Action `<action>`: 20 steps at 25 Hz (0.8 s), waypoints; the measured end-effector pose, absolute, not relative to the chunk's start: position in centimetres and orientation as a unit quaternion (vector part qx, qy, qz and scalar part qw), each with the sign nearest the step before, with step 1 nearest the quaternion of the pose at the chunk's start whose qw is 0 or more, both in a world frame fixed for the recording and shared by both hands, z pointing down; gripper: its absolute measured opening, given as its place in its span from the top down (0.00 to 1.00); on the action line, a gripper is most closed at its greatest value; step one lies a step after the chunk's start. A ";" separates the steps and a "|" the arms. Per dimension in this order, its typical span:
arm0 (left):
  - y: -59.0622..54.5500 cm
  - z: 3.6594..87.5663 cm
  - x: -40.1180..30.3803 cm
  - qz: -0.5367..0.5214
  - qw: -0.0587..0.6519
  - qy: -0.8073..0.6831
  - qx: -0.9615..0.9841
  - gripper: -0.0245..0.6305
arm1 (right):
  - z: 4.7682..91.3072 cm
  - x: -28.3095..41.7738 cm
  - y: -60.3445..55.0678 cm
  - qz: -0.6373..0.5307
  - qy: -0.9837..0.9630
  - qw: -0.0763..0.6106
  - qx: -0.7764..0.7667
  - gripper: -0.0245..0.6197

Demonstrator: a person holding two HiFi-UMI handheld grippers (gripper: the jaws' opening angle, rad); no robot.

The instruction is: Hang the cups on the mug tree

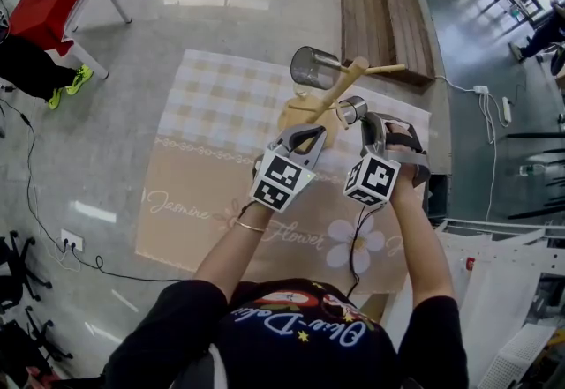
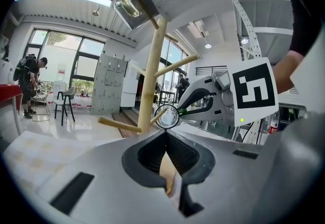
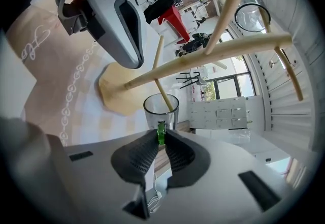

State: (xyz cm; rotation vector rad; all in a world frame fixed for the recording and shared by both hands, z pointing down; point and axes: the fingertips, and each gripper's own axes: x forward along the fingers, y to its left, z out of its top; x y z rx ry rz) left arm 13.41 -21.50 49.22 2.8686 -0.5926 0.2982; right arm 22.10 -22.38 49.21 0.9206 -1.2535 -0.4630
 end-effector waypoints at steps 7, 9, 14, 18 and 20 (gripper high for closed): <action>-21.8 48.8 12.9 0.087 0.116 -0.207 0.968 0.95 | 49.1 21.9 -22.4 -0.216 -0.553 0.695 0.406 0.89; -21.7 48.8 12.9 0.093 0.104 -0.206 0.968 0.95 | 49.2 21.8 -22.3 -0.219 -0.551 0.698 0.402 0.89; -21.1 48.8 13.0 0.091 0.102 -0.197 0.971 0.95 | 49.2 21.2 -22.5 -0.228 -0.549 0.700 0.396 0.89; -21.1 48.7 12.7 0.090 0.103 -0.199 0.970 0.95 | 49.1 20.7 -22.5 -0.235 -0.549 0.700 0.393 0.89; -21.2 48.7 12.4 0.090 0.103 -0.200 0.970 0.95 | 49.0 20.5 -22.6 -0.236 -0.548 0.700 0.392 0.89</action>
